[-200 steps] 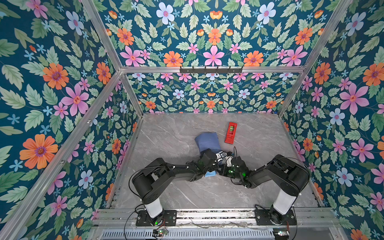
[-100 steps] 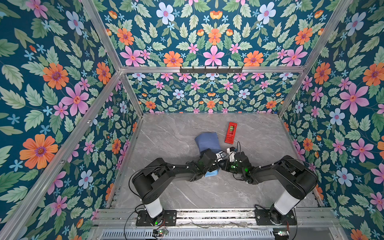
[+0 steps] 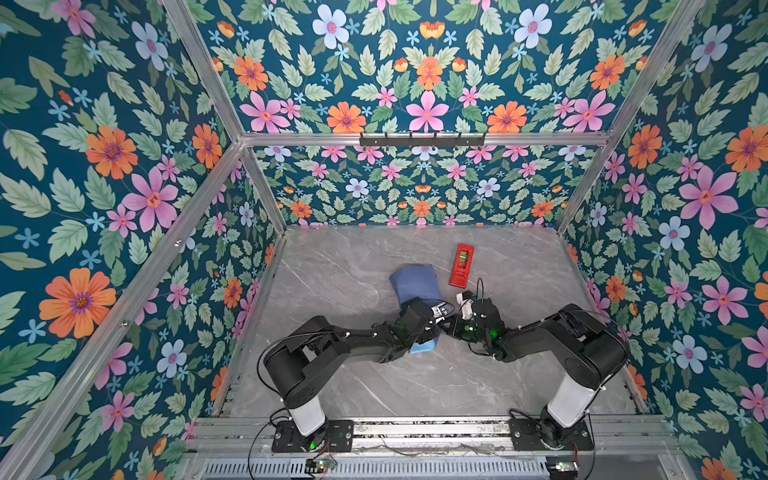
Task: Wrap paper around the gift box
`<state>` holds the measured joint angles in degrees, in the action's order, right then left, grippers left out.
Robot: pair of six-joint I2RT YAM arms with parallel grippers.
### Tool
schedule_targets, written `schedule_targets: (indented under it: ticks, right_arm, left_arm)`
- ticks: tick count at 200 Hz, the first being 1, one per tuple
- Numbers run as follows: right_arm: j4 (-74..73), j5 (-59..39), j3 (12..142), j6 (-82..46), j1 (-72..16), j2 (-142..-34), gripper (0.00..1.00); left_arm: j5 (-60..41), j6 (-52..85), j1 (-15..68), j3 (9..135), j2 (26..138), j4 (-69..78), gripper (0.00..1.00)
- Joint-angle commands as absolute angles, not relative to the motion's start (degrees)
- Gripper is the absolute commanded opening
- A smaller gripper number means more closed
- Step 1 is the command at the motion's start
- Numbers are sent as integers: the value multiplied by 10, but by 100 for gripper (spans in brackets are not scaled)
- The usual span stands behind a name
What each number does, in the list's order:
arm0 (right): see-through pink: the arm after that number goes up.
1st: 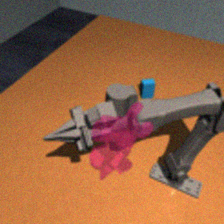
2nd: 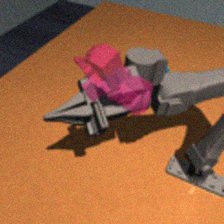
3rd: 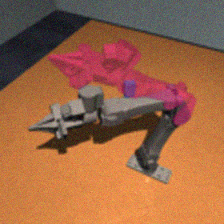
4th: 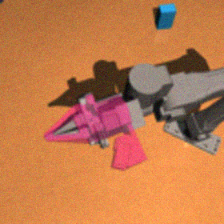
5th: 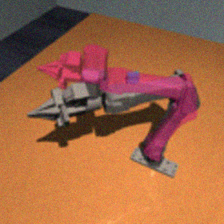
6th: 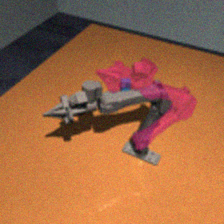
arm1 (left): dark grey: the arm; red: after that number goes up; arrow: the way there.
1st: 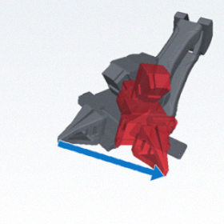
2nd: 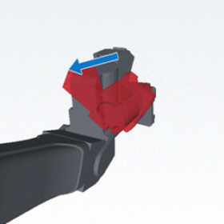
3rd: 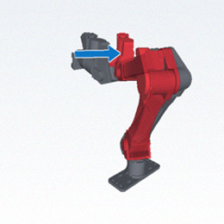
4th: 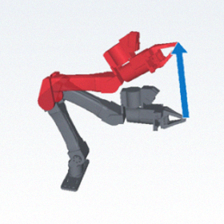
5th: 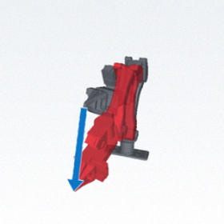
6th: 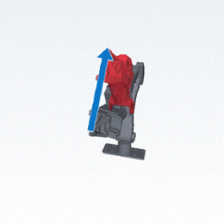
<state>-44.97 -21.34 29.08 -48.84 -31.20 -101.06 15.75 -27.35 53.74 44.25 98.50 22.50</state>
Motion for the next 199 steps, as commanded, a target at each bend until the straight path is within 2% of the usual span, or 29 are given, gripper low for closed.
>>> schedule_targets:
  ticks: [1,62,199]
  right_arm:
    - [-459,-215,287,-481,-311,-1018,2]
    - [-497,-230,261,-502,-311,-1051,0]
    - [-514,-193,206,-533,-365,-1039,0]
  left_arm:
    - [152,-260,537,441,988,161,89]
    - [154,-260,537,441,988,162,89]
    - [157,-257,537,438,990,169,89]
